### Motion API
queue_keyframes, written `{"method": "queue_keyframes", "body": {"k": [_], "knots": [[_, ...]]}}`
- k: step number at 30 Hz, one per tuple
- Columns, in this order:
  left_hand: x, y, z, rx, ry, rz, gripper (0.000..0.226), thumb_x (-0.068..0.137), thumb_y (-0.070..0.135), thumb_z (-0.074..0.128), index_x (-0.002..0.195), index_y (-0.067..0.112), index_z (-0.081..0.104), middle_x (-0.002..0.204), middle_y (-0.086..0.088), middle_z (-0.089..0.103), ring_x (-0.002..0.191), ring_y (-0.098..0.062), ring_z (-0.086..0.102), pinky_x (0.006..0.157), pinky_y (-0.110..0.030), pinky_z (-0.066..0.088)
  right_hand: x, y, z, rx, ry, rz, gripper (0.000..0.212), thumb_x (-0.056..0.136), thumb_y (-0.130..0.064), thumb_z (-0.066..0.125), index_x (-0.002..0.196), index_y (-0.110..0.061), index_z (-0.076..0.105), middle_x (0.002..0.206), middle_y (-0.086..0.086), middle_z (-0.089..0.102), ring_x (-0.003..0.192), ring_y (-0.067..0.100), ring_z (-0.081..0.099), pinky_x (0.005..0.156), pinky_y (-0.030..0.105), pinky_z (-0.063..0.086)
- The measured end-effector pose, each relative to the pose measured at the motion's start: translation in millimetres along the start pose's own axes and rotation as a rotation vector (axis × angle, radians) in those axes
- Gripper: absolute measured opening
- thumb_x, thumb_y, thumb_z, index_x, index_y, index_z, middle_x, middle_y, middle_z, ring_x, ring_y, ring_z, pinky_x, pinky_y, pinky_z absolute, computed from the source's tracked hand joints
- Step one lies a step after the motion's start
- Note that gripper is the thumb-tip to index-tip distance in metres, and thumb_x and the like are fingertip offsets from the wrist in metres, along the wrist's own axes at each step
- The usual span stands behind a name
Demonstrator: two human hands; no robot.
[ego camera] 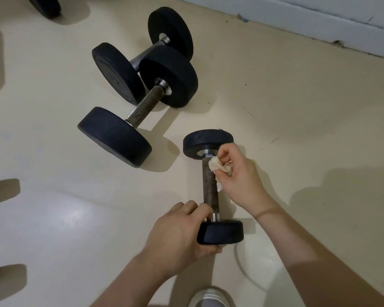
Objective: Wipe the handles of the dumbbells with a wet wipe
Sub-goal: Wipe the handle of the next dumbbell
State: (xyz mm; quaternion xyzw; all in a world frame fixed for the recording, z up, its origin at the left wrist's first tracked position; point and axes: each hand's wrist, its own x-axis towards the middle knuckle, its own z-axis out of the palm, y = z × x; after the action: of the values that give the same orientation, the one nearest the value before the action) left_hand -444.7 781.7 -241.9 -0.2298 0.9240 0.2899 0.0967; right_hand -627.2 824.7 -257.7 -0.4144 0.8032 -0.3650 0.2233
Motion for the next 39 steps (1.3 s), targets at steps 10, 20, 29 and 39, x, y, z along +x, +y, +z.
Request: {"method": "queue_keyframes", "body": {"k": [10,20,29,39], "knots": [[-3,5,-1,-0.066,0.06,0.051,0.053,0.067,0.074,0.047,0.096,0.031,0.055,0.092,0.014,0.051,0.084,-0.008,0.042,0.068,-0.026,0.042,4,2,2,-0.037,0.066,-0.037,0.012,0.081,-0.014,0.072,0.091,-0.017,0.075,0.092,-0.003,0.062,0.082,0.004,0.057,0.074,0.012,0.047],[-7,2,5,-0.125,0.127,0.059,0.047,0.067,0.066,0.052,0.094,0.029,0.061,0.088,0.013,0.052,0.081,-0.008,0.04,0.066,-0.024,0.042,-15,-6,-2,0.012,-0.247,0.024,0.009,0.074,-0.002,0.076,0.074,-0.011,0.076,0.071,-0.013,0.056,0.067,-0.009,0.055,0.061,0.003,0.038],[-3,15,9,-0.08,0.149,0.077,0.036,0.068,0.053,0.06,0.093,0.028,0.062,0.09,0.01,0.052,0.083,-0.011,0.041,0.066,-0.026,0.046,-20,-10,-7,-0.02,-0.206,0.07,0.007,0.075,-0.002,0.075,0.074,-0.009,0.075,0.069,-0.014,0.052,0.066,-0.008,0.055,0.058,0.005,0.038],[-3,17,13,-0.122,0.166,0.157,0.05,0.072,0.053,0.053,0.12,0.04,0.053,0.092,0.01,0.052,0.081,-0.012,0.045,0.066,-0.019,0.045,-2,-10,-4,-0.019,-0.128,0.103,0.005,0.076,-0.003,0.074,0.073,-0.006,0.074,0.073,-0.011,0.054,0.063,-0.003,0.056,0.055,0.006,0.043]]}}
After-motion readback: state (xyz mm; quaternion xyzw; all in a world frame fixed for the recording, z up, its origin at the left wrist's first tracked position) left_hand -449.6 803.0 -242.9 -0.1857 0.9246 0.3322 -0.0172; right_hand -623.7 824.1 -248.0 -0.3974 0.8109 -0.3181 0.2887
